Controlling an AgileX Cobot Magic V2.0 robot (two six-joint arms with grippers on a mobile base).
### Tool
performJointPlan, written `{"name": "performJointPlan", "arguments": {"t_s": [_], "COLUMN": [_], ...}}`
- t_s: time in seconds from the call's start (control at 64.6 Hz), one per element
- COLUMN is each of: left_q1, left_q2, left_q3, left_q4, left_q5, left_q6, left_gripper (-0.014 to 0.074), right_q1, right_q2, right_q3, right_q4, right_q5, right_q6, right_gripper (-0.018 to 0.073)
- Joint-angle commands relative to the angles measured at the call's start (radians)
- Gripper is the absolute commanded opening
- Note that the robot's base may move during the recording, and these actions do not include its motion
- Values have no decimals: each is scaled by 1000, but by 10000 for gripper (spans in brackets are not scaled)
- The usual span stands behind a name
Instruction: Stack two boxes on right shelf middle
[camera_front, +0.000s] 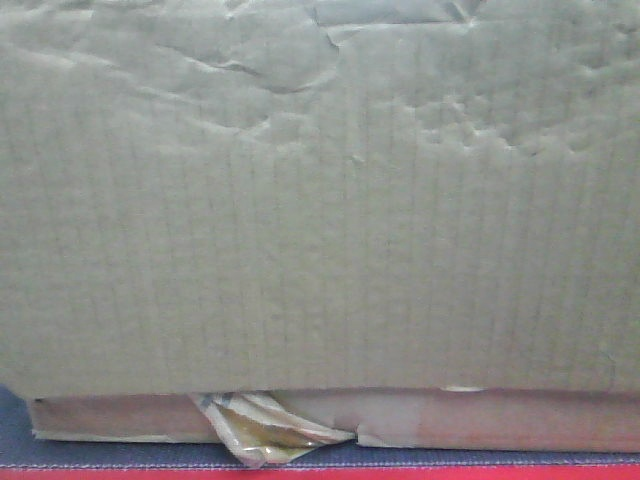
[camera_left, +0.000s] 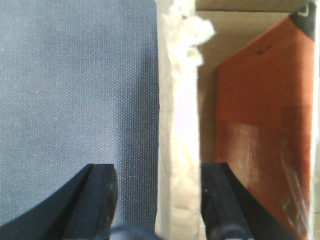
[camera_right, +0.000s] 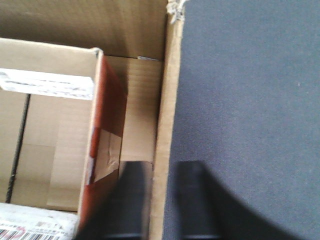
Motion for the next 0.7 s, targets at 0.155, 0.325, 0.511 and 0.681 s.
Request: {"name": "performJointPlan", "arguments": {"t_s": [0.155,0.325,0.511,0.681], "left_q1": [4,4,4,4], "left_q2": [-12,-12,-12,-12], "left_q3": [0,0,0,0], "left_q4": [0,0,0,0], "left_q5": [-2,-2,-2,-2], "left_q6": [2,2,2,2], "left_gripper": [275,275,275,275], "right_q1": [2,2,2,2], "right_q2": [6,38,60,63], "right_q3": [16,94,99,99], "right_q4": [-20,-3,5,11], "right_q5": [-3,-3,-3,-3], "right_q6": [16,54,76,82], "right_gripper": [307,307,307,298]}}
